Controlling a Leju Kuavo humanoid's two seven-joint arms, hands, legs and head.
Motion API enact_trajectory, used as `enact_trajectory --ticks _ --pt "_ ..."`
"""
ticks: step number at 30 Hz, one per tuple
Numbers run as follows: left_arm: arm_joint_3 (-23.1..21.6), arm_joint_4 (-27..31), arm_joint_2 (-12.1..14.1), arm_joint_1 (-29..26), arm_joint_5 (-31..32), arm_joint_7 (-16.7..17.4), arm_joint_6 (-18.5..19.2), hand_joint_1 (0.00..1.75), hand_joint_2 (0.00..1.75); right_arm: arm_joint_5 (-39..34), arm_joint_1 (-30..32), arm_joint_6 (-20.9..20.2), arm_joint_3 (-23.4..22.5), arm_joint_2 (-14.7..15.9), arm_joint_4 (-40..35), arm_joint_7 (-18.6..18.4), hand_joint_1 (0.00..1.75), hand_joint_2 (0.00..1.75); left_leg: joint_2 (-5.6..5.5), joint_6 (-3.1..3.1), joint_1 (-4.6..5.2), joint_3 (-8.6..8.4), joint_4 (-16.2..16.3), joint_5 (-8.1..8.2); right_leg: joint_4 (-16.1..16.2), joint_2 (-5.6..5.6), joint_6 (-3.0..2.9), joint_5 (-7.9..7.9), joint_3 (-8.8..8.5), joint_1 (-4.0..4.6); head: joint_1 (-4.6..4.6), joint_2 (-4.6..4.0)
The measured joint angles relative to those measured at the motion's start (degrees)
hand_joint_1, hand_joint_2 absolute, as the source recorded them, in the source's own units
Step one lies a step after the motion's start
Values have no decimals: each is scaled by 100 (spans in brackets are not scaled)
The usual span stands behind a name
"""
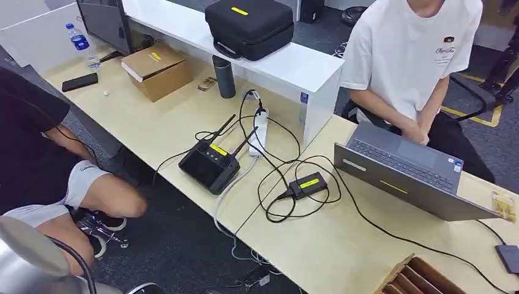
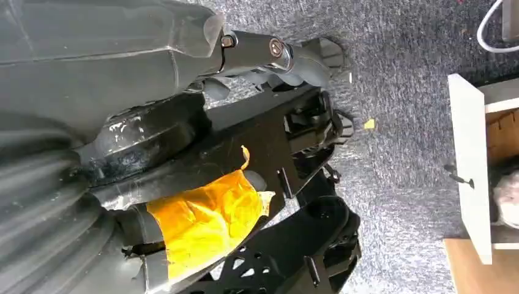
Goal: Pass the card to the sensor for recognition and then transmit it.
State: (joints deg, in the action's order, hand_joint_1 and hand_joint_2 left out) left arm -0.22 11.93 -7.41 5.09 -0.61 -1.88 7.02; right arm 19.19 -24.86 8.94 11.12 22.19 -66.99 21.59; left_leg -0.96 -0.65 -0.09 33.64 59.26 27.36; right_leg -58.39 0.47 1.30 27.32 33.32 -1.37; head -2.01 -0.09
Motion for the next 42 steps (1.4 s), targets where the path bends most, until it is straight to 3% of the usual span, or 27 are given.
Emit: enact_trajectory --ticks 10,21,31,42 --pt "44 0 17 -26 -79 -79 -61 0 175 260 945 110 -479 31 -735 90 175 175 -11 0 -4 3 -1 0 5 -14 -1 2 -2 4 2 0" --pt "151 0 20 -104 -146 -188 -101 0 175 417 2257 299 -938 -182 -1370 205 175 175 -17 3 -4 10 -2 3 6 -20 3 7 2 4 0 0" --pt "179 0 17 -134 -173 -245 -138 0 175 374 2758 337 -1248 -477 -1326 310 175 175 -15 3 -3 9 -2 3 6 -18 3 7 2 4 0 0" --pt "234 0 17 -142 -170 -253 -153 0 175 599 2901 446 -1506 -769 -788 369 175 175 -13 3 -4 9 -2 3 6 -17 3 7 3 4 0 0"
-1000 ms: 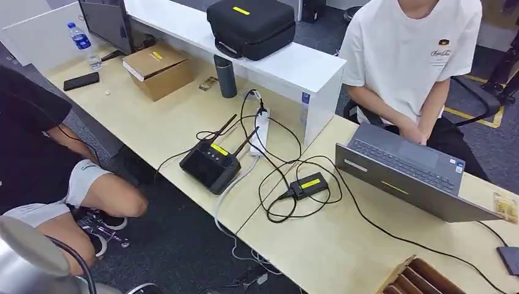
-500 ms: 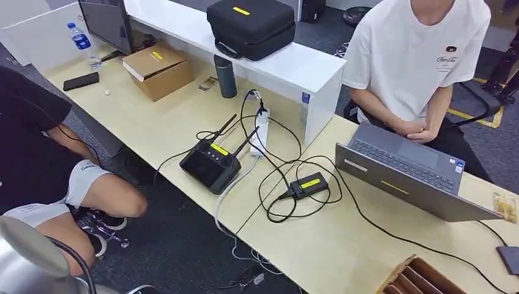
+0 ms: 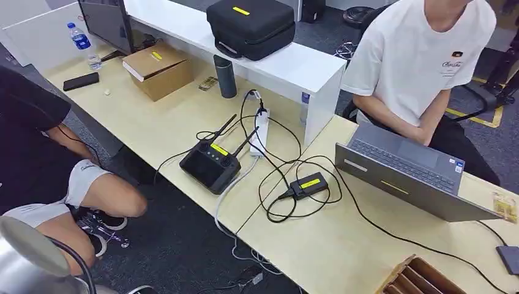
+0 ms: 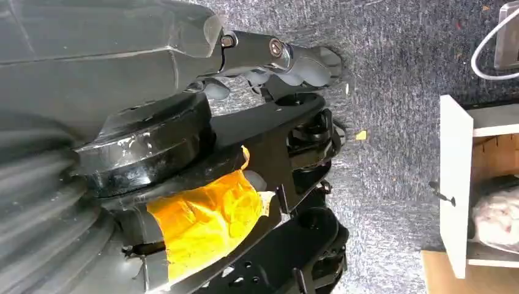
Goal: Pass the card to the sensor for recognition and then transmit it.
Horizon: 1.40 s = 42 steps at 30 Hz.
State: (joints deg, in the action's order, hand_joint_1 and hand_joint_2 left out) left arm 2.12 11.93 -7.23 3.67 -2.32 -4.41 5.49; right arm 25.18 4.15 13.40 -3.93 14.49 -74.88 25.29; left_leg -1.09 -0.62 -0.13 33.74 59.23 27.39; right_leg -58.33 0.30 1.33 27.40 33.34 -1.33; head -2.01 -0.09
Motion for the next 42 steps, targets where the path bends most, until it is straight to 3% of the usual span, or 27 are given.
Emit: enact_trajectory --ticks 20,31,37,42 --pt "33 0 2 -30 2 0 -15 0 175 243 115 -41 -109 -400 1005 157 175 175 2 0 0 0 -1 0 0 2 -1 1 1 0 -2 0" --pt "33 0 0 -26 31 0 -15 0 175 433 -136 -13 -61 -564 1563 249 175 175 19 -3 -2 -14 0 2 2 13 -1 0 -9 2 0 0" --pt "33 0 0 -7 92 17 2 0 175 548 -296 7 120 -544 1477 269 175 175 29 -3 -2 -14 0 1 1 22 -10 -11 -7 2 0 0" --pt "33 0 2 37 153 72 18 0 175 456 -528 -197 348 -273 760 85 175 175 29 -6 1 -6 1 -6 -2 23 -11 -17 -1 -1 0 0"
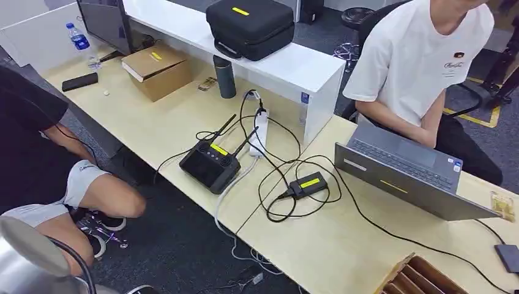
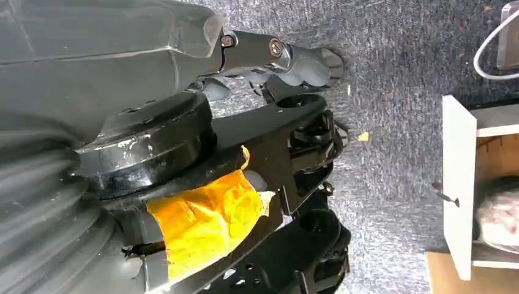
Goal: Pass the card to the sensor for recognition and then transmit it.
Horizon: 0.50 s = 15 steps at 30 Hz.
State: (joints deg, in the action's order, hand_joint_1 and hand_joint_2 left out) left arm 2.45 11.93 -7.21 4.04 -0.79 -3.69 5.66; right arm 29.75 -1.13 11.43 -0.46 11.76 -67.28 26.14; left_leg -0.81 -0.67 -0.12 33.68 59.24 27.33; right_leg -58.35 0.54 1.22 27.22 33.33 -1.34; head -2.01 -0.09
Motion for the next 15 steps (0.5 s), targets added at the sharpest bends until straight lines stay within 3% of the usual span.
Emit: enact_trajectory --ticks 8,15 --pt "0 0 -7 96 70 50 48 0 175 -489 -1036 -793 380 603 -1120 -209 175 175 0 -1 -1 0 2 -4 -1 2 -1 -1 2 1 -2 0" --pt "-11 0 -48 167 203 144 90 0 175 -418 -2302 -964 889 852 -1326 -566 175 175 7 -2 -1 2 2 -5 -6 10 -2 -3 7 1 0 0"
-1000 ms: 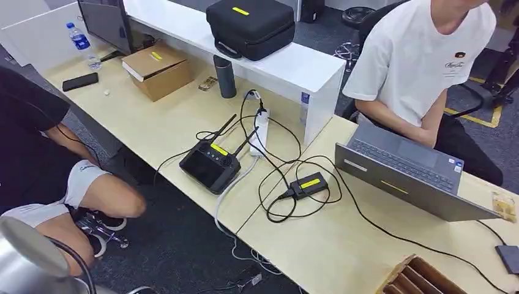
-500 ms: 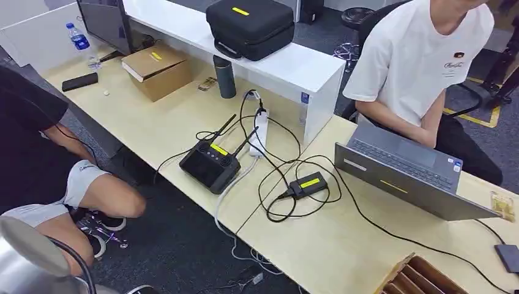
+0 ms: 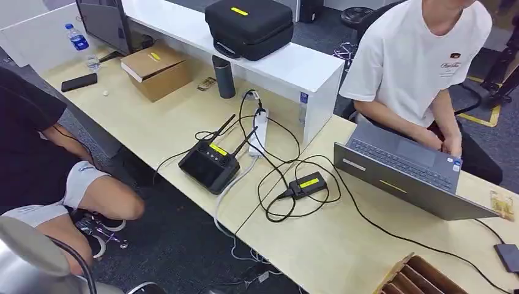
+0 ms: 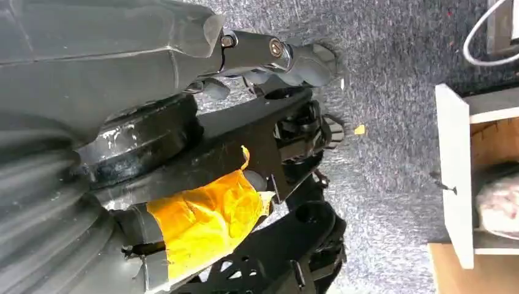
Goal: Pass the card to the sensor for recognition and then transmit it.
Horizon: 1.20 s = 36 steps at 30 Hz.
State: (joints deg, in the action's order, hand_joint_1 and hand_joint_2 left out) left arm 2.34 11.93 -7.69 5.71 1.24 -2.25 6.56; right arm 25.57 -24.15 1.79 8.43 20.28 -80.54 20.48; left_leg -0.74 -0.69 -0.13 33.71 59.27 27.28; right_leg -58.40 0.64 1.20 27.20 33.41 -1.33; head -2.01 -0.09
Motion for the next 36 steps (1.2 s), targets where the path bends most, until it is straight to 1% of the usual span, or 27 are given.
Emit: enact_trajectory --ticks 3,5,7,12,15,18,20,23,26,27,33,36 --pt "-28 0 -13 59 110 110 37 0 175 535 -806 125 412 -4 221 -285 175 175 0 -3 0 2 0 -7 -3 0 -8 -7 3 0 2 0" --pt "-70 0 -35 109 177 112 79 0 175 1046 -1441 300 817 -37 587 -521 175 175 -1 -9 -1 4 -1 -12 -4 0 -10 -10 4 1 0 0" --pt "-116 0 -61 162 234 127 122 0 175 1389 -2023 407 1203 -138 1041 -689 175 175 -3 -6 -2 5 -1 -18 -6 -1 -10 -13 5 1 2 0" --pt "-262 0 -131 281 435 234 188 0 175 2080 -3280 783 2003 -571 2364 -1032 175 175 -9 -9 -3 4 0 -23 -9 -4 -11 -14 5 2 0 0" --pt "-339 0 -177 348 523 284 192 0 175 2436 -3800 980 2361 -866 3131 -1211 175 175 -15 -9 -4 6 0 -23 -9 -9 -11 -14 5 3 0 0" --pt "-415 0 -210 387 590 341 190 0 175 2803 -4157 1130 2665 -1133 3774 -1369 175 175 -13 -10 -4 5 0 -23 -8 -8 -11 -13 6 3 -2 0" --pt "-446 0 -238 411 617 389 190 0 175 2903 -4308 1187 2826 -1283 4145 -1438 175 175 -15 -9 -4 6 0 -23 -7 -9 -11 -13 6 3 0 0" --pt "-483 0 -258 427 638 405 190 0 175 2903 -4425 1257 2949 -1466 4548 -1452 175 175 -16 -9 -4 7 0 -22 -6 -10 -11 -13 6 3 0 0" --pt "-507 0 -271 434 638 405 188 0 175 2903 -4441 1276 3015 -1580 4819 -1434 175 175 -17 -9 -4 7 0 -23 -5 -11 -11 -13 6 3 2 0" --pt "-511 0 -278 434 638 405 190 0 175 2903 -4440 1277 3041 -1602 4879 -1412 0 175 -19 -9 -4 9 0 -23 -4 -13 -10 -13 7 3 0 0" --pt "-536 0 -282 439 667 402 308 0 175 2901 -4442 1327 3111 -1685 5099 -1303 0 175 -18 -9 -4 9 1 -22 -4 -11 -11 -13 10 3 0 0" --pt "-540 0 -280 439 656 405 251 0 175 2905 -4442 1336 3146 -1705 5150 -1290 0 175 -20 -9 -4 10 1 -22 -4 -13 -11 -13 11 3 0 0"
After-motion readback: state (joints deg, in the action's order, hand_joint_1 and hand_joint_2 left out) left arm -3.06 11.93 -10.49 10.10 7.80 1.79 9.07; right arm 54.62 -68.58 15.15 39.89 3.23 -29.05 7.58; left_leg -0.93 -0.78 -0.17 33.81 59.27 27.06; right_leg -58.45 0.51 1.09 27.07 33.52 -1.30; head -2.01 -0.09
